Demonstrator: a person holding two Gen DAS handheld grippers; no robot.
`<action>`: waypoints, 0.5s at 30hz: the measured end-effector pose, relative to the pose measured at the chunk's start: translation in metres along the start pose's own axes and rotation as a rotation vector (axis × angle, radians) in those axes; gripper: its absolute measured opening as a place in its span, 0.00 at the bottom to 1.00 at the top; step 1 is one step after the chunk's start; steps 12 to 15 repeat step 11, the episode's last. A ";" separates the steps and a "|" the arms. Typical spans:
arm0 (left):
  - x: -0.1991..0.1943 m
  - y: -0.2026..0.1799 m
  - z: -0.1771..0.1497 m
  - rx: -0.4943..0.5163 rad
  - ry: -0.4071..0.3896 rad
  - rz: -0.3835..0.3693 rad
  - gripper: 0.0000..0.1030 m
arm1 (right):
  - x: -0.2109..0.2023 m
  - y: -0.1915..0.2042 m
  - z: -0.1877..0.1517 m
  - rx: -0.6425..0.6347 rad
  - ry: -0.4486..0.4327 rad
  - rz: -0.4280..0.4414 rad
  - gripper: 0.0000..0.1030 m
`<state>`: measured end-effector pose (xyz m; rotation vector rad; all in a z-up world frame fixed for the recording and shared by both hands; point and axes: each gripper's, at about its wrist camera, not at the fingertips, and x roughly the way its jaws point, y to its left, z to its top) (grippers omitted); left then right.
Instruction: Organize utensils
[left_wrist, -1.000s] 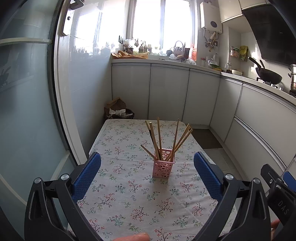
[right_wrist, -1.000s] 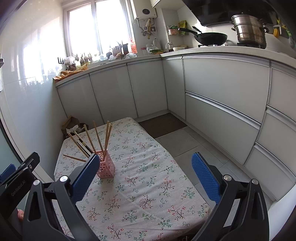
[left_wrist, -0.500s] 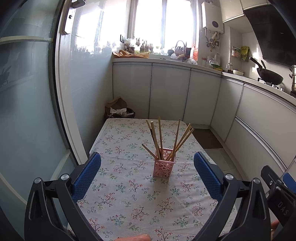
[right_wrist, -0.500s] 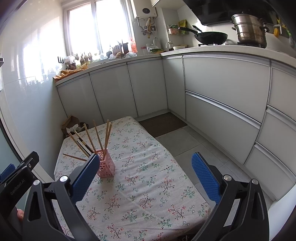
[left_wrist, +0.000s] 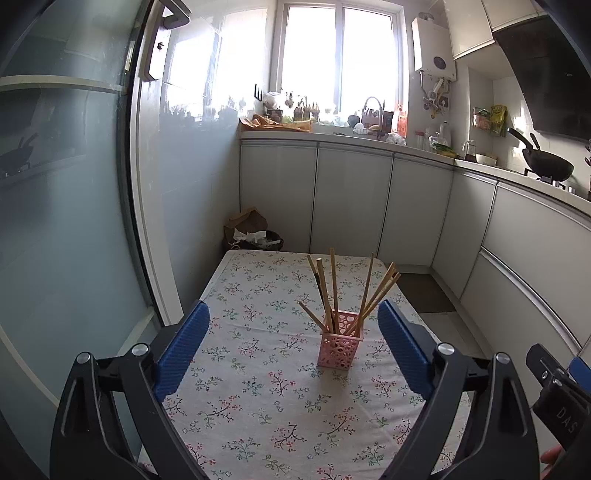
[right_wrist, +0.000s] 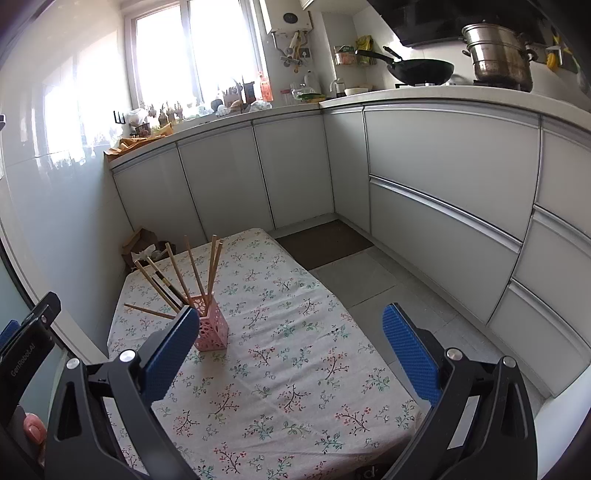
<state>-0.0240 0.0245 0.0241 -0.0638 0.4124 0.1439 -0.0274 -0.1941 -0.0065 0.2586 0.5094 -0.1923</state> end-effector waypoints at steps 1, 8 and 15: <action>0.000 -0.001 0.000 0.002 0.002 -0.004 0.89 | 0.000 0.000 0.000 -0.001 -0.002 -0.001 0.94; 0.000 -0.002 0.001 -0.002 0.015 -0.030 0.93 | -0.003 -0.001 0.001 0.002 -0.010 0.004 0.94; 0.001 -0.004 0.000 0.015 0.025 -0.036 0.93 | -0.003 -0.001 0.001 0.005 -0.010 0.006 0.94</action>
